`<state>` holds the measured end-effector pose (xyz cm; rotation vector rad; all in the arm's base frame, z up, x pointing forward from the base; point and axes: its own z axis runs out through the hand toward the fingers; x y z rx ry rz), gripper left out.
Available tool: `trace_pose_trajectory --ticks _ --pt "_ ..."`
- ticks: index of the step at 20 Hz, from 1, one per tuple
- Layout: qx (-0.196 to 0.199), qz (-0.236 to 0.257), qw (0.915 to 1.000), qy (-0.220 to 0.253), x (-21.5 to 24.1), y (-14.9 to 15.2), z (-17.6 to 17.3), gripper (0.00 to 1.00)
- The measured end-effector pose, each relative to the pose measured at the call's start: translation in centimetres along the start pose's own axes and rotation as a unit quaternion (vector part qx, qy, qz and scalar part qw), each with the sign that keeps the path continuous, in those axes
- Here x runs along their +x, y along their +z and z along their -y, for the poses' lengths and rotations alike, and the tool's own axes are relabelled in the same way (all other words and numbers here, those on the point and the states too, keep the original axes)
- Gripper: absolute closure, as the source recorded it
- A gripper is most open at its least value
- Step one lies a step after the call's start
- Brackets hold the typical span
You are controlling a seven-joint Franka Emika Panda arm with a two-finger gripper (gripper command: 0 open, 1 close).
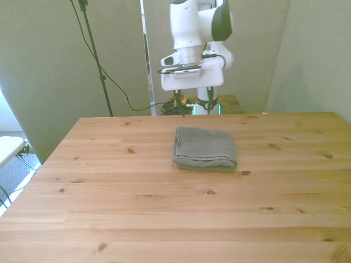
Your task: Unfold the towel
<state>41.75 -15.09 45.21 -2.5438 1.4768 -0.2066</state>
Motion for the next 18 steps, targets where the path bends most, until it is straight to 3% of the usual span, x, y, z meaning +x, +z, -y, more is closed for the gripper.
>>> trace_pose_trajectory --ticks 4,9,13,14,18 --pt "0.023 0.019 0.9991 0.030 5.2 1.1 -4.1 0.00" --pt "0.065 0.065 0.9955 0.024 5.8 3.9 -4.6 0.00" --pt "0.069 0.108 0.9917 0.016 5.8 5.2 -4.9 0.00" --pt "0.070 0.111 0.9912 0.017 6.1 5.4 -4.9 1.00" --pt "0.072 0.121 0.9899 0.010 6.8 6.4 -4.5 1.00"
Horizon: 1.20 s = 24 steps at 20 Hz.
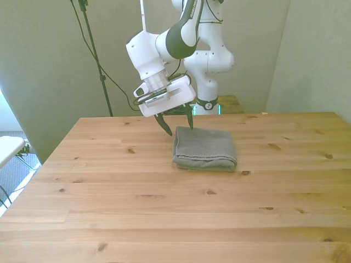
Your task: Unfold the towel
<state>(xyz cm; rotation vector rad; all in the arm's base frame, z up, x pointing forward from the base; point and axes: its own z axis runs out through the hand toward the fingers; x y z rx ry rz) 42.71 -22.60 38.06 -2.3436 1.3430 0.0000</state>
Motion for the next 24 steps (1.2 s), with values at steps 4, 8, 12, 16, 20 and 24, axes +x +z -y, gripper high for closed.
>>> trace_pose_trajectory --ticks 4,8,12,16,20,24 --pt "-0.003 0.007 1.0000 -0.006 0.6 0.5 0.4 1.00" --pt "-0.006 0.009 0.9999 -0.009 0.7 0.9 0.6 1.00" --pt "-0.009 0.011 0.9999 -0.008 1.0 1.3 0.7 1.00" --pt "-0.013 0.013 0.9998 -0.005 1.4 1.6 0.6 1.00" --pt "-0.015 0.016 0.9998 -0.003 1.6 1.8 0.5 1.00" --pt "-0.014 0.019 0.9997 -0.005 1.6 1.7 0.6 1.00"
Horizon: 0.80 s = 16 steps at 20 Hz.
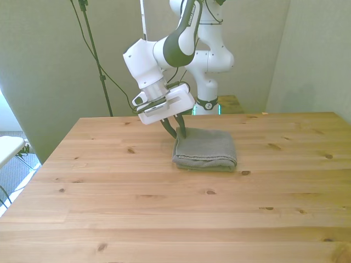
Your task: Unfold the towel
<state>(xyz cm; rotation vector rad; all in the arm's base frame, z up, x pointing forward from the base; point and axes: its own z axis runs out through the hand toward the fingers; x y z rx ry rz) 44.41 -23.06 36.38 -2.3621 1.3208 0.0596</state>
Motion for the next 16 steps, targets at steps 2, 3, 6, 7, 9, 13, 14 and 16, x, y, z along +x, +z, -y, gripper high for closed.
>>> trace_pose_trajectory --ticks 2,3,6,7,9,13,14,16 --pt "0.008 0.002 1.0000 -0.005 0.0 -0.2 0.3 1.00" --pt "0.010 0.003 0.9999 -0.009 0.0 -0.4 0.4 1.00" --pt "0.016 0.013 0.9990 -0.039 -0.8 -1.4 1.3 1.00" --pt "0.019 0.017 0.9983 -0.051 -1.2 -2.1 1.8 1.00" --pt "0.027 0.035 0.9953 -0.087 -2.8 -3.8 3.1 1.00" --pt "0.026 0.061 0.9820 -0.177 -6.1 -5.7 7.1 1.00" --pt "0.023 0.072 0.9774 -0.198 -7.0 -5.9 8.5 1.00" --pt "0.015 0.093 0.9662 -0.240 -8.8 -6.2 11.2 1.00"
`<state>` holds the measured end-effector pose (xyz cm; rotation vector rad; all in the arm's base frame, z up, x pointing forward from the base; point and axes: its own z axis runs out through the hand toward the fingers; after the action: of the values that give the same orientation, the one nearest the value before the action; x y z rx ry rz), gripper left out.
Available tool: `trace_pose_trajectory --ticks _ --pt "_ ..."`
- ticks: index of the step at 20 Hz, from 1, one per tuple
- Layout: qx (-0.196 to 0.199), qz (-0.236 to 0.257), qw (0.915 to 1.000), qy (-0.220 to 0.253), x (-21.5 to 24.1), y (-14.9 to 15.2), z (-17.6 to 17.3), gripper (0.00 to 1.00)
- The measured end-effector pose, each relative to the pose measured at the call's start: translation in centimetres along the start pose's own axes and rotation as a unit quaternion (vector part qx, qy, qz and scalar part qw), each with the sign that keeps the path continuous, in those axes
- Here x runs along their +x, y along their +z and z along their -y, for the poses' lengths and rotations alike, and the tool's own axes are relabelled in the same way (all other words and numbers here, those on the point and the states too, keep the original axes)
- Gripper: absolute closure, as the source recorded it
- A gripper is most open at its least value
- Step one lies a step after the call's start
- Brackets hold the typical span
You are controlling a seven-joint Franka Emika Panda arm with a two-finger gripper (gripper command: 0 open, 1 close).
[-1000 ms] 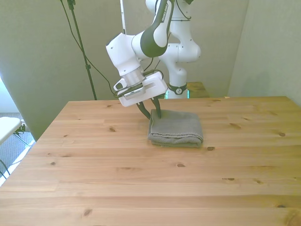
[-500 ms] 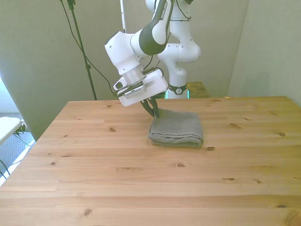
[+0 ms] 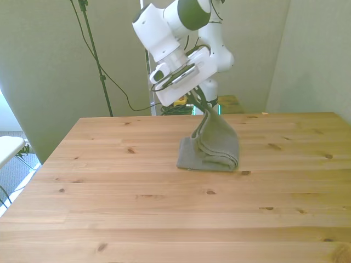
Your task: Unfold the towel
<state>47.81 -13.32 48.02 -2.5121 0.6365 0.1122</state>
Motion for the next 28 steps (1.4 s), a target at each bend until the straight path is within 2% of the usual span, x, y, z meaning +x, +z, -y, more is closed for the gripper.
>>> trace_pose_trajectory --ticks 5,10,12,19,22,23,28 --pt "-0.022 0.021 0.9933 -0.112 0.7 1.4 3.9 1.00" --pt "-0.033 0.030 0.9732 -0.226 0.3 4.2 7.2 1.00" --pt "-0.034 0.035 0.9651 -0.257 -0.1 4.9 8.5 1.00" --pt "-0.036 0.052 0.9521 -0.299 -0.2 7.4 12.4 1.00" --pt "-0.031 0.076 0.9474 -0.309 -0.2 9.1 14.1 1.00" --pt "-0.030 0.086 0.9460 -0.311 -0.2 9.6 14.5 0.00" --pt "-0.030 0.119 0.9423 -0.312 1.1 11.9 15.9 0.00"
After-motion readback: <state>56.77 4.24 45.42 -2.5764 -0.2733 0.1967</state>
